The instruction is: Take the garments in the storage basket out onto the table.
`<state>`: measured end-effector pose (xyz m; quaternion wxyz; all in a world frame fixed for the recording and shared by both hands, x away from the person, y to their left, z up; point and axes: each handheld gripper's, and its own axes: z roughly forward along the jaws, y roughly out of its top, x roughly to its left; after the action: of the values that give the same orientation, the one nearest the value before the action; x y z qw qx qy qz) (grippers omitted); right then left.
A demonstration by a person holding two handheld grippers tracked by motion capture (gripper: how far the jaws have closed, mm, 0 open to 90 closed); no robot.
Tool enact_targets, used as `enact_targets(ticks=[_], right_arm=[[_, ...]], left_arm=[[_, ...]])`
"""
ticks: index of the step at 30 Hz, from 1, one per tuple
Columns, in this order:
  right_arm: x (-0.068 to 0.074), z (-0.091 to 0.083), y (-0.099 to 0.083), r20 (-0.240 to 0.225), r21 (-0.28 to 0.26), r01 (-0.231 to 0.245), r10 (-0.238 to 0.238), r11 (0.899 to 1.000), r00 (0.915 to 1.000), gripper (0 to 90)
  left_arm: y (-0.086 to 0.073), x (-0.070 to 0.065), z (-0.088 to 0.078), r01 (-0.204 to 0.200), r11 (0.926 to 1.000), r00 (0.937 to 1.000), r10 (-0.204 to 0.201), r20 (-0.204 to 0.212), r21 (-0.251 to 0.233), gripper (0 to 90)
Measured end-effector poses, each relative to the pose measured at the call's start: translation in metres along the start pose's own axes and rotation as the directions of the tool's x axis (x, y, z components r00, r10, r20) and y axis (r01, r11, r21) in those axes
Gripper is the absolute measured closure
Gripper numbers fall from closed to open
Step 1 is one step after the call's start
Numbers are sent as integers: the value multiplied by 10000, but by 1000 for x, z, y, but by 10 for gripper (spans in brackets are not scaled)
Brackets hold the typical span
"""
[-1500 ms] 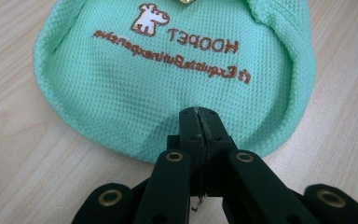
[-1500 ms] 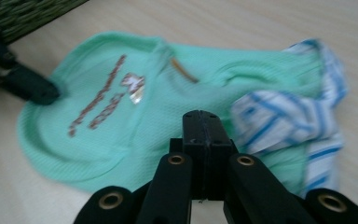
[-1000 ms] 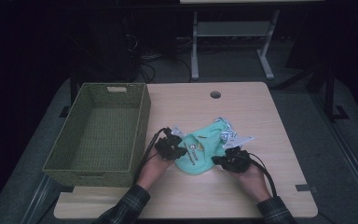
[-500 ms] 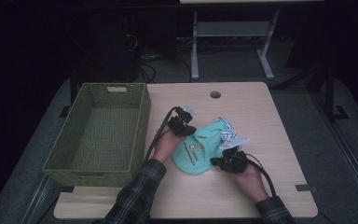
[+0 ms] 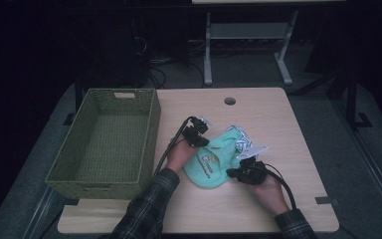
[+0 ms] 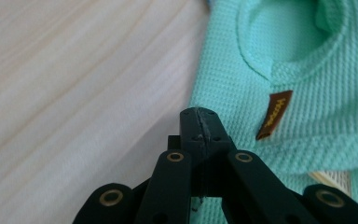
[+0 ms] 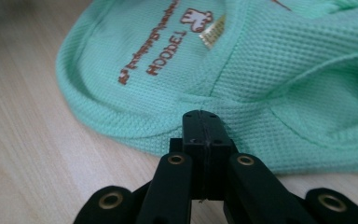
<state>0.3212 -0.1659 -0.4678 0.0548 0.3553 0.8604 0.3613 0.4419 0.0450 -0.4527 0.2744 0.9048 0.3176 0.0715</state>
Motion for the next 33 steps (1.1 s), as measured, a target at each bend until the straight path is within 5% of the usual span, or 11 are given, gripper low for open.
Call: enact_targets(ticks=[17, 25, 33], right_arm=[[-23, -18, -11, 808, 102, -307, 298, 9995, 9963, 897], [-34, -26, -16, 1031, 132, -512, 496, 9986, 9934, 897], [-44, -30, -5, 927, -170, -631, 644, 9979, 9936, 823]], left_arm=[[-39, -35, -26, -474, 9979, 9939, 426, 1017, 448, 893], [-53, -57, -33, -603, 9980, 9836, 562, 1712, 190, 887], [-60, -66, -50, -444, 9973, 9865, 531, 1551, -585, 747]])
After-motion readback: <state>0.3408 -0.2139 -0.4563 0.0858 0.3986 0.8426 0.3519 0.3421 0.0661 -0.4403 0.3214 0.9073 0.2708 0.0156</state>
